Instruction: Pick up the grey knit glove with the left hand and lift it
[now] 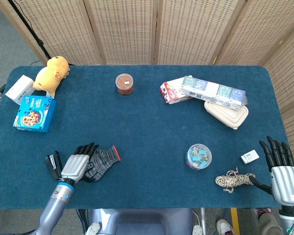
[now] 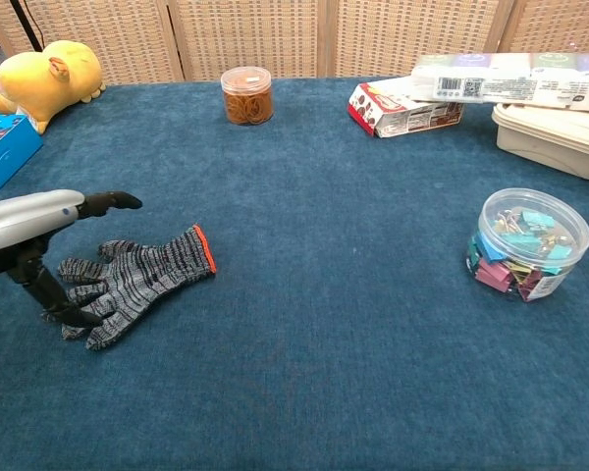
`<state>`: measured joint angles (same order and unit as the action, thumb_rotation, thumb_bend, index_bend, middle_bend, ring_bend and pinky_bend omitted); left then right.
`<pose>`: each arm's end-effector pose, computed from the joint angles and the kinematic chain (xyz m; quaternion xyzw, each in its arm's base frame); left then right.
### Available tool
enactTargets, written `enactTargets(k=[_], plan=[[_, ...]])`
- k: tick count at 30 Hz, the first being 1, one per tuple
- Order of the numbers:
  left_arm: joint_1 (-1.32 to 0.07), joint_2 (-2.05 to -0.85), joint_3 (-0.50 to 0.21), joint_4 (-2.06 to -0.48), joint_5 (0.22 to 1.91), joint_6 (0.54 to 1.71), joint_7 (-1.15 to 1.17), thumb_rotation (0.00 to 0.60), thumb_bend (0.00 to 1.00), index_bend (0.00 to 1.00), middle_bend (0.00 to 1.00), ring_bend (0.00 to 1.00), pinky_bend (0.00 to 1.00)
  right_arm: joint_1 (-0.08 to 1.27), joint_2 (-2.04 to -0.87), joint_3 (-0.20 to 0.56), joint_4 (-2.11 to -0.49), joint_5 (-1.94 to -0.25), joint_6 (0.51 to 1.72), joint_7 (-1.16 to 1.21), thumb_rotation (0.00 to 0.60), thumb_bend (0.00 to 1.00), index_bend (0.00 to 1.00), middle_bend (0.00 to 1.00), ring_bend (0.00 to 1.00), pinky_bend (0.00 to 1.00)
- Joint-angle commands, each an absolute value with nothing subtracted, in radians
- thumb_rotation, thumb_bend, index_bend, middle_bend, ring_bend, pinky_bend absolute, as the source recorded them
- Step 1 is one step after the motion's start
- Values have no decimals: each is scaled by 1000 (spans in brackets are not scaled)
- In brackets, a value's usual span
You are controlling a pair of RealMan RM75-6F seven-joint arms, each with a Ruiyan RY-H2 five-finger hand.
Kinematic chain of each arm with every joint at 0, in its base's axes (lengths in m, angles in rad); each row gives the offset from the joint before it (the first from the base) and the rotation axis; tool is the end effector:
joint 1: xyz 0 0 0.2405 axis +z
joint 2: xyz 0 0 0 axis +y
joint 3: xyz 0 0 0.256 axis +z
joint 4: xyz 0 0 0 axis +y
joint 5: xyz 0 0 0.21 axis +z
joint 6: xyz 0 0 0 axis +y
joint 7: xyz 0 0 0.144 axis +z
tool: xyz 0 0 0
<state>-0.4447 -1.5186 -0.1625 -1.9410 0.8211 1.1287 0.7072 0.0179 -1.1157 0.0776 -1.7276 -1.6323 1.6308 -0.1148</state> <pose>-0.1690 0.2358 -0.0127 -0.6735 -0.5369 -0.2801 0.4238 -0.2726 -0.1633 0.1685 0.5823 -0.3267 0.4447 0.5970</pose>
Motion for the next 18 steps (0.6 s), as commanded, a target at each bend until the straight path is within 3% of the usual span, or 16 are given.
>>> enactTargets(k=[1,13,18], plan=[[-510,-1574,-200,-1917,727,1129,744,600,30,0,0,0,0,19,-1116,78,-1727,-1629,1628,-115,600,0,0,0,0,0],[-594,-1659,-209,-1873,584,1243,797,600,34,0,0,0,11,19,-1108,82,-1727,-1624,1634,-95,600,0,0,0,0,0],[-608,-1693,-207,-1839,570,1266,788,600,36,0,0,29,153,19,-1107,80,-1729,-1627,1636,-95,600,0,0,0,0,0]])
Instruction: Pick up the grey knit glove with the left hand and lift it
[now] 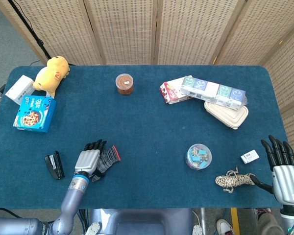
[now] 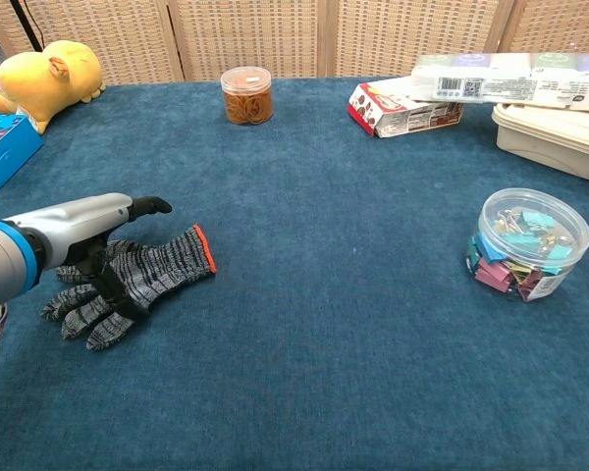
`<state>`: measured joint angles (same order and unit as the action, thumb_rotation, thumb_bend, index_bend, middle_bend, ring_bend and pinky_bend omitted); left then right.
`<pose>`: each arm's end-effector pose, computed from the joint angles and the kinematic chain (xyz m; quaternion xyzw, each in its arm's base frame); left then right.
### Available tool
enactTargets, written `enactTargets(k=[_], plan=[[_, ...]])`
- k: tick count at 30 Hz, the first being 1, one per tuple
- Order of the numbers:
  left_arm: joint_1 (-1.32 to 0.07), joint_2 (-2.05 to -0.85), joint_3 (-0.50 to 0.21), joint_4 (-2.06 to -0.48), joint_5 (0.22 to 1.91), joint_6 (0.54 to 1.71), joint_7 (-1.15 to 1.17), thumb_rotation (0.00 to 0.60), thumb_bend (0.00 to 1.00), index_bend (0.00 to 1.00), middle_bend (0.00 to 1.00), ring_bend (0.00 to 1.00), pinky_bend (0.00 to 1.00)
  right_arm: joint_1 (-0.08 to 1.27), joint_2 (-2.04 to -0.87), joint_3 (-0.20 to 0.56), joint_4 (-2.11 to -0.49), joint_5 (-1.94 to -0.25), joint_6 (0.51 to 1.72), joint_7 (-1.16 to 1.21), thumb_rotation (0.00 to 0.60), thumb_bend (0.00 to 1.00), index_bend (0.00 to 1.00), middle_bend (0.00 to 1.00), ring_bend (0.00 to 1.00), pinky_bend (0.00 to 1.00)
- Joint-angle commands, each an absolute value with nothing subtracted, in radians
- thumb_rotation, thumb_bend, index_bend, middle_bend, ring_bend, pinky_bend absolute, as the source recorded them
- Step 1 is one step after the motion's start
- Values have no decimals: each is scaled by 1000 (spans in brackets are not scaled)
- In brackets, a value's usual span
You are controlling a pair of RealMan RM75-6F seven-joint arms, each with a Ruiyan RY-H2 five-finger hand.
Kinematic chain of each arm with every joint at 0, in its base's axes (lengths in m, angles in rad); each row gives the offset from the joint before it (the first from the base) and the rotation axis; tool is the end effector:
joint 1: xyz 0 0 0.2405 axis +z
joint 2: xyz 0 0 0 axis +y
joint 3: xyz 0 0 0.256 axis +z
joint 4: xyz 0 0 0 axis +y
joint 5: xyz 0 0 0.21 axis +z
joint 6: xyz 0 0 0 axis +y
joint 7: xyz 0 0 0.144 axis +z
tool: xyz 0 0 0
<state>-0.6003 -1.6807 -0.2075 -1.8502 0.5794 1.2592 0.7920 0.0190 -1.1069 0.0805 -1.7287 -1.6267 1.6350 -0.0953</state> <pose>-0.1463 0.2580 -0.0450 -0.6505 -0.5577 -0.2515 0.4501 -0.2732 -0.1641 0.1721 0.5778 -0.3289 0.4495 0.5966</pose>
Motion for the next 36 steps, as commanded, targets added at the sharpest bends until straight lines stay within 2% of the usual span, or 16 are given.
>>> enactTargets(k=[1,5,7,10,15,23,29,36], plan=[[-612,-1698,-208,-1835,566,1266,785,600,37,0,0,39,160,19,-1106,80,-1730,-1628,1636,-95,600,0,0,0,0,0],[-621,-1704,-210,-1830,567,1276,776,600,47,2,26,92,188,18,-1104,80,-1730,-1628,1638,-91,600,0,0,0,0,0],[-624,-1705,-208,-1828,566,1281,776,600,54,30,78,135,220,19,-1104,80,-1730,-1627,1637,-89,600,0,0,0,0,0],[-634,-1704,-199,-1819,548,1279,791,600,63,155,191,219,286,20,-1103,79,-1731,-1628,1634,-83,600,0,0,0,0,0],[-642,-1704,-189,-1806,563,1283,785,600,72,295,305,312,371,19,-1104,80,-1730,-1633,1642,-92,600,0,0,0,0,0],[-644,-1708,-172,-1795,581,1308,784,600,123,414,404,393,444,19,-1105,80,-1733,-1634,1643,-94,600,0,0,0,0,0],[-631,-1718,-158,-1765,636,1333,756,600,245,481,458,443,498,19,-1104,80,-1733,-1634,1644,-90,600,0,0,0,0,0],[-633,-1715,-134,-1731,681,1307,750,600,404,491,465,450,512,20,-1105,80,-1733,-1630,1639,-94,600,0,0,0,0,0]])
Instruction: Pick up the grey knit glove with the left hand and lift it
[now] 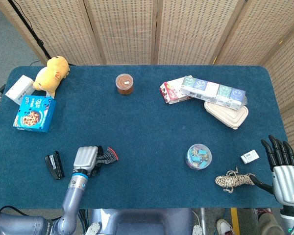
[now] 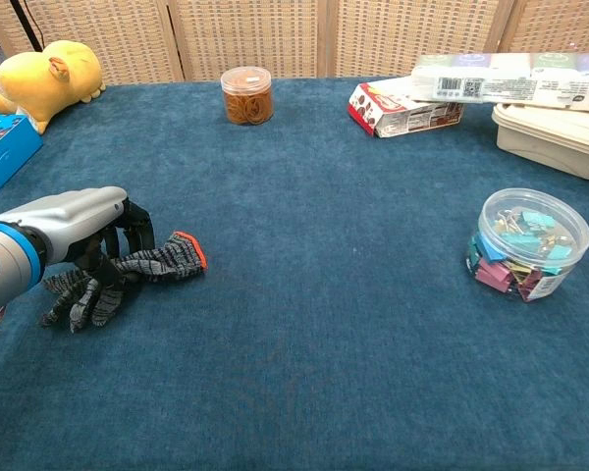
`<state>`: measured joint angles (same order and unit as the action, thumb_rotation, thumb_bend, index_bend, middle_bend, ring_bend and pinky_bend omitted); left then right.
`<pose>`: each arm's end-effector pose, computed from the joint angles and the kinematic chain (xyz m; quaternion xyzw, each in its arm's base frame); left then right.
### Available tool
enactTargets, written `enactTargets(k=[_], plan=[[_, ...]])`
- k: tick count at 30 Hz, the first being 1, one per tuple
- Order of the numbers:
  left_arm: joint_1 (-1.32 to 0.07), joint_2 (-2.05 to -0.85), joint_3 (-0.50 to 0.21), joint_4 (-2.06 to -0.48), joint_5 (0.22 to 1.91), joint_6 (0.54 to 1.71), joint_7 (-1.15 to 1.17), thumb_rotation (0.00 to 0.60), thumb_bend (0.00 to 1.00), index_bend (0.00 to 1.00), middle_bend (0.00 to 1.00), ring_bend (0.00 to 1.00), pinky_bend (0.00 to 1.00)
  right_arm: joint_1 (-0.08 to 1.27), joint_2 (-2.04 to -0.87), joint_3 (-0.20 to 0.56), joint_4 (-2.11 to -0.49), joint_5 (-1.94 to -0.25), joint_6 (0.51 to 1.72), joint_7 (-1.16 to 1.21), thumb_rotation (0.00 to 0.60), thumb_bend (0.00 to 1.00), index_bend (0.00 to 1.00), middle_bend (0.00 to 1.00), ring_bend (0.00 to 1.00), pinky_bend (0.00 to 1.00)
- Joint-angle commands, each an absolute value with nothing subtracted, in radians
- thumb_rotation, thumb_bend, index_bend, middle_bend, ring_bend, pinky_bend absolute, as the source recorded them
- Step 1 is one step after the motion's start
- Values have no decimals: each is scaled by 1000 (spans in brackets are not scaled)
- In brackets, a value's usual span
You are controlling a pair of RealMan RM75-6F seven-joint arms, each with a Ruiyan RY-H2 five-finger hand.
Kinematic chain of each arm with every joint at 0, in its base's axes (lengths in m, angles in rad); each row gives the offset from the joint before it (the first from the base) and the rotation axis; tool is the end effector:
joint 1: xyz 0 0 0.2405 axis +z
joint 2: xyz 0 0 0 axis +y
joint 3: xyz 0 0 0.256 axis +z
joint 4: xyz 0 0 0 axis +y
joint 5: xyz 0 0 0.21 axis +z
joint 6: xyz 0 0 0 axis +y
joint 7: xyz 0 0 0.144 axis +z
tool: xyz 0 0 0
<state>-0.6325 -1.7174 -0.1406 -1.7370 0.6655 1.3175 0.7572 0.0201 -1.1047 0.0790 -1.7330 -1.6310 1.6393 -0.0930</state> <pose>-0.1571 0.2661 -0.0503 -0.6608 -0.5064 -0.2601 0.4891 -0.2717 -0.1639 0.1726 0.5776 -0.3281 0.4528 0.5947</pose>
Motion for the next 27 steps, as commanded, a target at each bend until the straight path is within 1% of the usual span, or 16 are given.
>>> enactTargets(k=[1,5,11,17,21,25,27], plan=[[-632,-1712,-131,-1730,690,1300,744,600,415,492,465,450,512,20,-1105,80,-1733,-1629,1639,-94,600,0,0,0,0,0],[-628,-1689,-125,-1735,743,1278,707,600,447,520,487,452,512,20,-1105,82,-1733,-1624,1639,-93,600,0,0,0,0,0],[-666,-1617,-128,-1757,840,1199,691,600,452,524,493,453,512,31,-1118,88,-1724,-1609,1620,-113,600,0,0,0,0,0],[-741,-1526,-133,-1749,937,1037,656,600,452,524,493,452,512,69,-1150,93,-1686,-1606,1564,-132,600,0,0,0,0,0],[-807,-1486,-145,-1713,1058,929,604,600,443,524,493,450,512,112,-1160,84,-1662,-1635,1508,-120,600,0,1,0,0,0],[-874,-1456,-186,-1665,1188,839,488,600,419,525,493,448,512,162,-1170,71,-1620,-1686,1457,-79,600,0,20,0,0,0],[-906,-1452,-206,-1633,1242,809,426,600,414,524,493,443,512,197,-1176,58,-1600,-1714,1418,-2,600,0,40,0,0,0]])
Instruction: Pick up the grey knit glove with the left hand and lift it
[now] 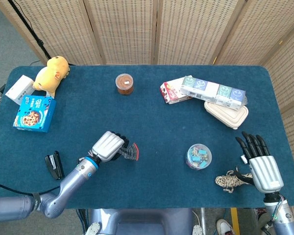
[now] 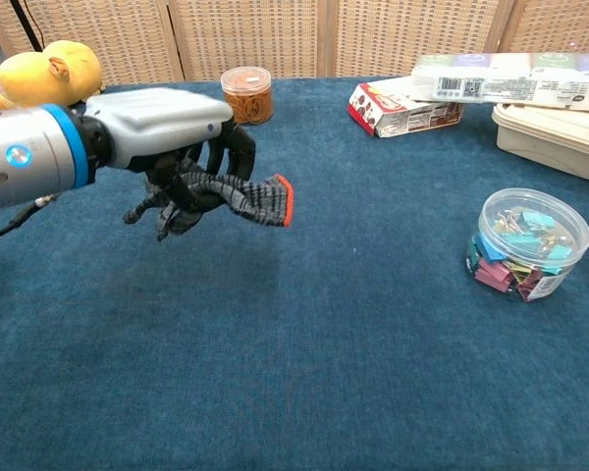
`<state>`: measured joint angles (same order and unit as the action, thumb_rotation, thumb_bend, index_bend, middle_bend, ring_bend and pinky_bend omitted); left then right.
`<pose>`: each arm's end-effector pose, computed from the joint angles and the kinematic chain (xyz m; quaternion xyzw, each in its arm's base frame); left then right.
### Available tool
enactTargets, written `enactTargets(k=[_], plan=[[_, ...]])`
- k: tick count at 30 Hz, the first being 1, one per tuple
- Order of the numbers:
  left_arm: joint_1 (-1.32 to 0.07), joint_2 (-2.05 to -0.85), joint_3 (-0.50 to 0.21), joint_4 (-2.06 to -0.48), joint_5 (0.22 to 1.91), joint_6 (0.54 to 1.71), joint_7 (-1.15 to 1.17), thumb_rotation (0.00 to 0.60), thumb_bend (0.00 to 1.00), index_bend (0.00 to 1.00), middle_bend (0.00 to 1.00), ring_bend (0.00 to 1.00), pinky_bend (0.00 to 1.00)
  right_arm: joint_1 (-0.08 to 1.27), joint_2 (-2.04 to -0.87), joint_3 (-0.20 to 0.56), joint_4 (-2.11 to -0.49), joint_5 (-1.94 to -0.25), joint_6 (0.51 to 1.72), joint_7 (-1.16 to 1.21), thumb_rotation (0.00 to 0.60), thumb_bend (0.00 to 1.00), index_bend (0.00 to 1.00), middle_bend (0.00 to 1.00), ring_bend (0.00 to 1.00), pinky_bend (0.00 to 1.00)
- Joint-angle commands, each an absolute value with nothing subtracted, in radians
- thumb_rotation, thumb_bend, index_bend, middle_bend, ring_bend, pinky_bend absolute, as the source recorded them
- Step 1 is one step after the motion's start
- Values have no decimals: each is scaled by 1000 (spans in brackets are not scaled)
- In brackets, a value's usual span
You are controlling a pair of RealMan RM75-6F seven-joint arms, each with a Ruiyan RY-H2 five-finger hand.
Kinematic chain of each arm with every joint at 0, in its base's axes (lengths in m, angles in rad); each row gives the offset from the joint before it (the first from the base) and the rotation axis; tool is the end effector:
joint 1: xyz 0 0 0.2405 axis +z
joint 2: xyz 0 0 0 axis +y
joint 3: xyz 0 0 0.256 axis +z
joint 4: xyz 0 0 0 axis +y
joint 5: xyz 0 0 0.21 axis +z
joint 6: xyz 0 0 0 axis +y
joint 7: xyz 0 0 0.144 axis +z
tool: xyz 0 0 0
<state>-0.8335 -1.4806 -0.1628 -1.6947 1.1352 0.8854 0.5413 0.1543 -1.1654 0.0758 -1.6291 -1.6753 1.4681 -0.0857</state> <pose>-0.0846 0.3149 -0.0187 -0.8249 -0.2835 -0.3551 0.3363 -0.2652 -0.2021 0.1355 0.6588 -0.3119 0.4353 0.5284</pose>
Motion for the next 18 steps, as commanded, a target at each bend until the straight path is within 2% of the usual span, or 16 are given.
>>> enactTargets(k=[1,8,18], plan=[[-919,-1450,-215,-1621,1255,794,400,600,411,524,493,441,512,212,-1174,51,-1597,-1719,1395,37,600,0,45,0,0,0],[-1011,-1433,-267,-1546,1360,742,258,600,387,524,492,434,512,290,-1199,34,-1563,-1735,1304,153,600,0,79,6,0,0],[-1101,-1462,-305,-1447,1411,739,123,600,380,524,492,433,512,372,-1273,45,-1652,-1725,1234,180,600,0,80,35,0,0]])
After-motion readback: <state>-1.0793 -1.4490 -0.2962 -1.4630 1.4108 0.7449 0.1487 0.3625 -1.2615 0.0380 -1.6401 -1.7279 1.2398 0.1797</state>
